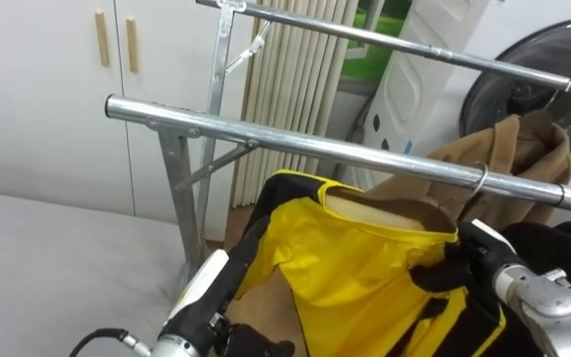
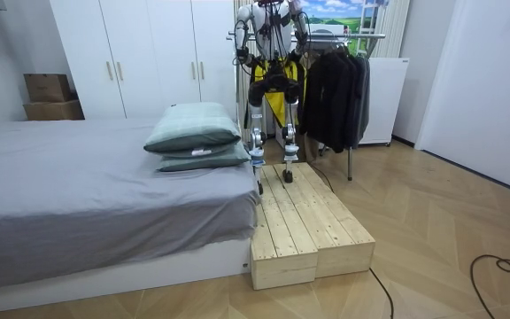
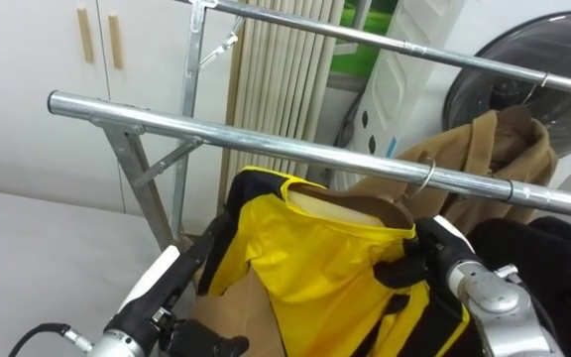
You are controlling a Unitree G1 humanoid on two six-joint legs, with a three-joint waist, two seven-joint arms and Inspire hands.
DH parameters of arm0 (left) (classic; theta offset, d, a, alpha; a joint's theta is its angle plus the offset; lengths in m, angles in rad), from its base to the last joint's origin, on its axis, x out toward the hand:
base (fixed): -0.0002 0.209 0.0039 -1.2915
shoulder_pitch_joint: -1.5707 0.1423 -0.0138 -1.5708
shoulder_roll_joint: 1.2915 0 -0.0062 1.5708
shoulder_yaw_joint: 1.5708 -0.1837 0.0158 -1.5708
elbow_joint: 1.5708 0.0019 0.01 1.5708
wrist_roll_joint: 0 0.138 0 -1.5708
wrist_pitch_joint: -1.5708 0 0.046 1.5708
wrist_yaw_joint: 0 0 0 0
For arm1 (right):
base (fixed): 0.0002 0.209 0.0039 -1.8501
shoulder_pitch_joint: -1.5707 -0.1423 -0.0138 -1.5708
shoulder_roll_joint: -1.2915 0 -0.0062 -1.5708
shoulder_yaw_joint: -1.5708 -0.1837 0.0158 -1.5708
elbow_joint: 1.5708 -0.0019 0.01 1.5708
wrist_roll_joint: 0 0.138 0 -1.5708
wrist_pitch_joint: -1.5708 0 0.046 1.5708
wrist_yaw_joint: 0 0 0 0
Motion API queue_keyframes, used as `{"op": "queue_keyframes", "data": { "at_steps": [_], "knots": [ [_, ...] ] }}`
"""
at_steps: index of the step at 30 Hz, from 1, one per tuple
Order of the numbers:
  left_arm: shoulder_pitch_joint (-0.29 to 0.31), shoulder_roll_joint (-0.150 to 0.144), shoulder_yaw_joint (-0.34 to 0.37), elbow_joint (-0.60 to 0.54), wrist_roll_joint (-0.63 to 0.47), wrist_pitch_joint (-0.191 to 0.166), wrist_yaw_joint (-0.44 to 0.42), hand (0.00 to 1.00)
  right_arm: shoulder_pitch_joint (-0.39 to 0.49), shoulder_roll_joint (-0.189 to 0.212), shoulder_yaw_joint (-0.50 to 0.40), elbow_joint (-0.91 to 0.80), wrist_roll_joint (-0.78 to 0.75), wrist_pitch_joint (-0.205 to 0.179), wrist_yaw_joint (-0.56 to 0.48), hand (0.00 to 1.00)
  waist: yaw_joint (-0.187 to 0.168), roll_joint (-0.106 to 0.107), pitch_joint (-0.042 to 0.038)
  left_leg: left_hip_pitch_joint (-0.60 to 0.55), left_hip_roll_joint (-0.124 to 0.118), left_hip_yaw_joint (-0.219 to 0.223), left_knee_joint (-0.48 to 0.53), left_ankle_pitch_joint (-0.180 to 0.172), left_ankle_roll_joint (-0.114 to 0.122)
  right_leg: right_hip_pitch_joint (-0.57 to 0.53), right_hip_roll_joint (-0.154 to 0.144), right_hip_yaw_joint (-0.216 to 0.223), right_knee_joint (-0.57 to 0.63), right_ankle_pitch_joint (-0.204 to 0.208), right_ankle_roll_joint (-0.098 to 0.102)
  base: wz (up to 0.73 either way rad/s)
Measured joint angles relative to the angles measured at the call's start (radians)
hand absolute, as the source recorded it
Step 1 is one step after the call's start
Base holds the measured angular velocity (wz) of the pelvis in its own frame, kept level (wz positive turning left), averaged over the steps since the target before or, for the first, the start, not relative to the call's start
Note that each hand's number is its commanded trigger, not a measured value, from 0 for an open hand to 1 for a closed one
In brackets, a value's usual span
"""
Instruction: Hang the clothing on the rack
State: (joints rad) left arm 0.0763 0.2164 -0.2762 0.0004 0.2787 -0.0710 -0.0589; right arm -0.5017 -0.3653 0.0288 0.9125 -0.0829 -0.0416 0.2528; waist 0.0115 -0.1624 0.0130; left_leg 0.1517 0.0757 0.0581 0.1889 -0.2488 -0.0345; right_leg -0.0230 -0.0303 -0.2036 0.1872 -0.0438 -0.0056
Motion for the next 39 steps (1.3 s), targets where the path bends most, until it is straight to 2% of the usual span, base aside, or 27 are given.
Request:
{"op": "queue_keyframes", "data": {
  "at_steps": [5, 12, 16, 17, 18, 19, 20, 23, 28, 31, 39],
  "knots": [
    [-0.005, 0.003, -0.004, 0.000, -0.001, -0.002, 0.006, 0.00, 0.055, 0.002, 0.039, -0.140, -0.002, -0.001, 0.005, 1.00, -0.004, 0.006, -0.0031, 0.001, 0.000, 0.009, -0.001, 0.000, 0.000, -0.003, 0.002, 0.009, -0.001, 0.002, 0.000, -0.04],
    [-0.005, 0.010, -0.010, 0.000, -0.002, -0.005, 0.009, 0.00, 0.186, 0.003, 0.070, -0.318, 0.000, -0.012, 0.012, 1.00, -0.004, 0.021, -0.0018, 0.010, 0.000, 0.018, -0.011, 0.000, 0.000, 0.002, 0.002, 0.009, -0.003, 0.002, 0.000, 0.00],
    [-0.005, 0.010, -0.012, 0.000, -0.002, -0.024, 0.012, 0.00, 0.212, 0.003, 0.070, -0.370, 0.000, -0.013, 0.023, 1.00, -0.005, 0.035, -0.0014, 0.015, 0.000, 0.022, -0.019, 0.000, 0.000, 0.002, 0.003, 0.010, -0.003, 0.002, 0.001, 0.00],
    [-0.005, 0.010, -0.012, 0.000, -0.002, -0.024, 0.012, 0.00, 0.212, 0.003, 0.070, -0.373, 0.000, -0.013, 0.026, 0.75, -0.006, 0.036, -0.0016, 0.015, 0.000, 0.022, -0.019, 0.000, 0.000, 0.002, 0.003, 0.010, -0.003, 0.002, 0.001, 0.00],
    [-0.005, 0.010, -0.012, 0.000, -0.002, -0.024, 0.013, 0.00, 0.212, 0.004, 0.070, -0.377, 0.000, -0.013, 0.032, 0.34, -0.006, 0.036, -0.0016, 0.016, 0.000, 0.022, -0.019, 0.000, 0.000, 0.002, 0.003, 0.010, -0.003, 0.002, 0.001, 0.00],
    [-0.005, 0.010, -0.012, 0.000, -0.002, -0.024, 0.014, 0.00, 0.212, 0.004, 0.070, -0.379, 0.000, -0.014, 0.034, 0.11, -0.006, 0.036, -0.0016, 0.016, 0.001, 0.022, -0.019, 0.000, 0.000, 0.002, 0.003, 0.010, -0.003, 0.002, 0.001, 0.00],
    [-0.005, 0.009, -0.013, 0.000, -0.002, -0.025, 0.015, 0.00, 0.212, 0.004, 0.070, -0.379, 0.002, -0.015, 0.034, 0.00, -0.006, 0.036, -0.0016, 0.016, 0.001, 0.022, -0.019, 0.000, 0.000, 0.003, 0.003, 0.010, -0.003, 0.002, 0.001, 0.00],
    [-0.005, 0.009, -0.013, 0.000, -0.002, -0.029, 0.036, 0.00, 0.214, 0.008, 0.070, -0.380, 0.004, -0.035, 0.034, 0.00, -0.008, 0.036, -0.0016, 0.016, 0.001, 0.023, -0.019, 0.000, 0.000, 0.003, 0.003, 0.010, -0.004, 0.002, 0.001, 0.00],
    [-0.005, 0.010, -0.013, 0.000, -0.002, -0.059, 0.057, 0.00, 0.234, 0.018, 0.069, -0.390, 0.006, -0.061, 0.032, 0.00, -0.010, 0.036, -0.0016, 0.016, 0.001, 0.024, -0.020, 0.000, 0.000, 0.004, 0.004, 0.009, -0.008, 0.002, 0.002, 0.00],
    [-0.005, 0.010, -0.013, 0.000, -0.002, -0.061, 0.064, 0.00, 0.251, 0.026, 0.069, -0.390, 0.008, -0.070, 0.029, 0.00, -0.011, 0.036, -0.0017, 0.015, 0.001, 0.024, -0.020, 0.000, 0.000, 0.004, 0.004, 0.009, -0.011, 0.002, 0.003, 0.00],
    [-0.005, 0.016, -0.014, 0.000, 0.000, -0.061, 0.098, 0.00, 0.292, 0.051, 0.068, -0.389, 0.008, -0.071, 0.011, 0.00, -0.013, 0.037, -0.0021, 0.008, 0.001, 0.024, -0.020, 0.000, 0.000, 0.004, 0.004, 0.006, -0.020, 0.004, 0.004, 0.01]
  ]
}}
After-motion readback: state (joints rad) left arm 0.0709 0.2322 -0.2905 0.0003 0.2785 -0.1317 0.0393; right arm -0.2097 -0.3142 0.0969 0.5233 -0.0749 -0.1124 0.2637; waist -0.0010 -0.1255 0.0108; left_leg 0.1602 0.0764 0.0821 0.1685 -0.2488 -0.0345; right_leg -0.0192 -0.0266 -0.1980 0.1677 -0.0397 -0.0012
